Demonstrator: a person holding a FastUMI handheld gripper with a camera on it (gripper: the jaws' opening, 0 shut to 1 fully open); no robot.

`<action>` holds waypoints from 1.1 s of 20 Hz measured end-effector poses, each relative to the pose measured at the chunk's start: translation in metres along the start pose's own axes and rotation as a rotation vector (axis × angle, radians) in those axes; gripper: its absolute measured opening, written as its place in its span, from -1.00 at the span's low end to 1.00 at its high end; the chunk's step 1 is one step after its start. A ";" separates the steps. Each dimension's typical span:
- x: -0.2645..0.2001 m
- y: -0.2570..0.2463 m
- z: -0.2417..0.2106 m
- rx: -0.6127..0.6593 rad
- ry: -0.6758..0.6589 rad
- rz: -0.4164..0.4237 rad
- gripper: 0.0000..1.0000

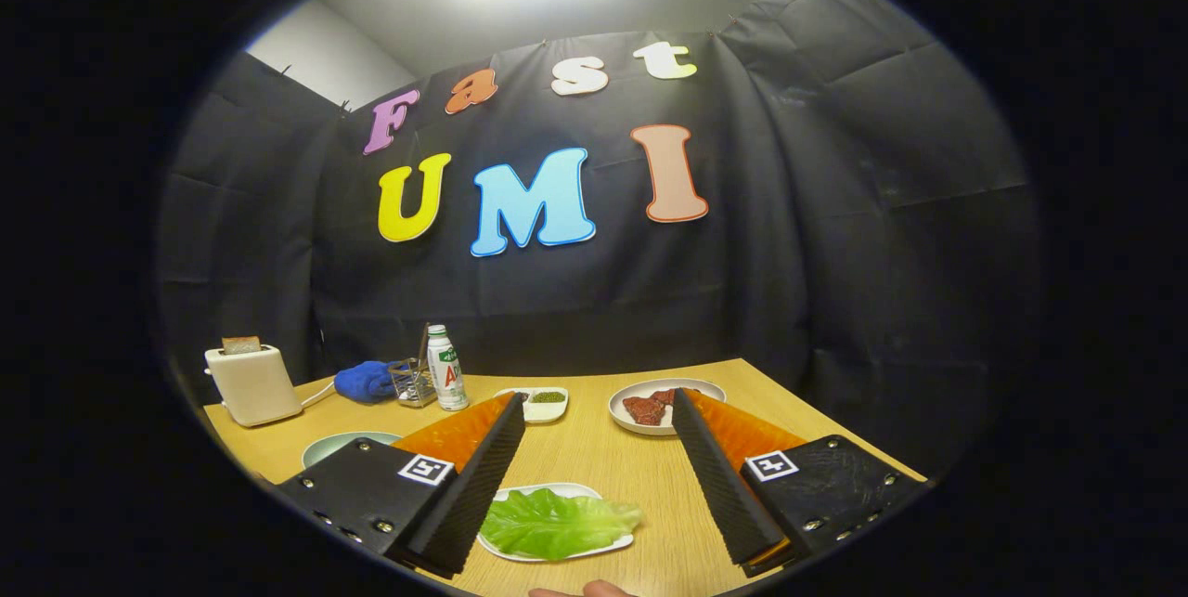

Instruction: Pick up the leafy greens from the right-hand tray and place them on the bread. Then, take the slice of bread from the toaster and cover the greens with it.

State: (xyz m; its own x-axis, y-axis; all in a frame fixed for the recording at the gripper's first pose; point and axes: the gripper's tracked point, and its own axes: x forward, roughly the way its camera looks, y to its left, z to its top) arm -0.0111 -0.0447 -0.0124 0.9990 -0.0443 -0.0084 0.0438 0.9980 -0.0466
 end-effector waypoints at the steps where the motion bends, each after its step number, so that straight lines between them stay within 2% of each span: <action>1: 0.000 0.001 0.001 -0.003 0.000 0.008 0.97; 5: 0.001 0.004 0.003 -0.039 0.012 0.035 0.96; 11: -0.001 0.014 -0.002 -0.172 0.094 0.175 0.97; 16: -0.001 0.032 -0.021 -0.274 0.176 0.341 0.96; 22: 0.012 0.043 -0.070 -0.512 0.439 0.565 0.92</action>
State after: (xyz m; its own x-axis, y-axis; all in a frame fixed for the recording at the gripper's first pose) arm 0.0023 -0.0054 -0.0846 0.7710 0.3309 -0.5442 -0.5712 0.7371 -0.3610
